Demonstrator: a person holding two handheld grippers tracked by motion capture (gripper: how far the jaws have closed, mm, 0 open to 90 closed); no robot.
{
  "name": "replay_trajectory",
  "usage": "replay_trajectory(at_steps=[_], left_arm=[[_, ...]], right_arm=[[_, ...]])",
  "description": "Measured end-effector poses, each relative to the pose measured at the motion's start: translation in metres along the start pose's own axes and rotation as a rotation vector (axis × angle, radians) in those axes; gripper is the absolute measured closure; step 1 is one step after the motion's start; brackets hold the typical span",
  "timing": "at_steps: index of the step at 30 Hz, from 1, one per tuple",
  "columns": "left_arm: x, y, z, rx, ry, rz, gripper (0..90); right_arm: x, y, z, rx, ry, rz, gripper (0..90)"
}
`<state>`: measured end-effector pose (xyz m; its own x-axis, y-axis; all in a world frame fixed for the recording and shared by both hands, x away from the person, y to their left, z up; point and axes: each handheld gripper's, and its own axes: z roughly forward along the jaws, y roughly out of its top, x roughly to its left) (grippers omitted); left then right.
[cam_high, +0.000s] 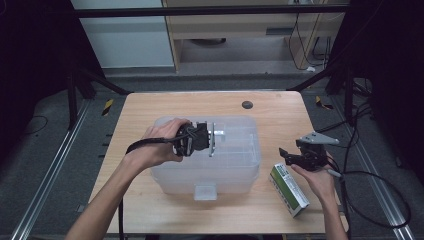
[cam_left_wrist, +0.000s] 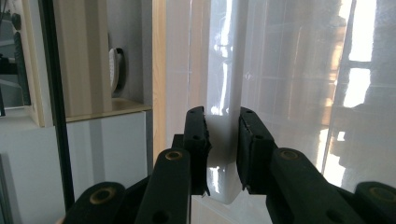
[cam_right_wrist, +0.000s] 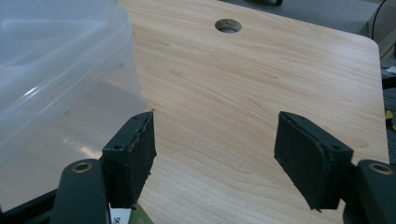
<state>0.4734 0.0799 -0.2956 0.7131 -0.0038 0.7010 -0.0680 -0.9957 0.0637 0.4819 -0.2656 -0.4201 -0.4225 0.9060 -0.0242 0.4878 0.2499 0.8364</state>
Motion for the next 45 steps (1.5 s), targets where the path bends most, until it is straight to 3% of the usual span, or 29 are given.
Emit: replay_trajectory(at_steps=[8,45], left_arm=[[0.000,-0.001,0.001,-0.022,0.003,0.000,75.3],[0.013,-0.001,0.002,-0.015,-0.054,0.008,75.6]], right_arm=[[0.005,0.003,-0.002,-0.004,0.020,-0.021,31.1],[0.025,0.009,-0.007,-0.004,0.085,-0.080,34.7]])
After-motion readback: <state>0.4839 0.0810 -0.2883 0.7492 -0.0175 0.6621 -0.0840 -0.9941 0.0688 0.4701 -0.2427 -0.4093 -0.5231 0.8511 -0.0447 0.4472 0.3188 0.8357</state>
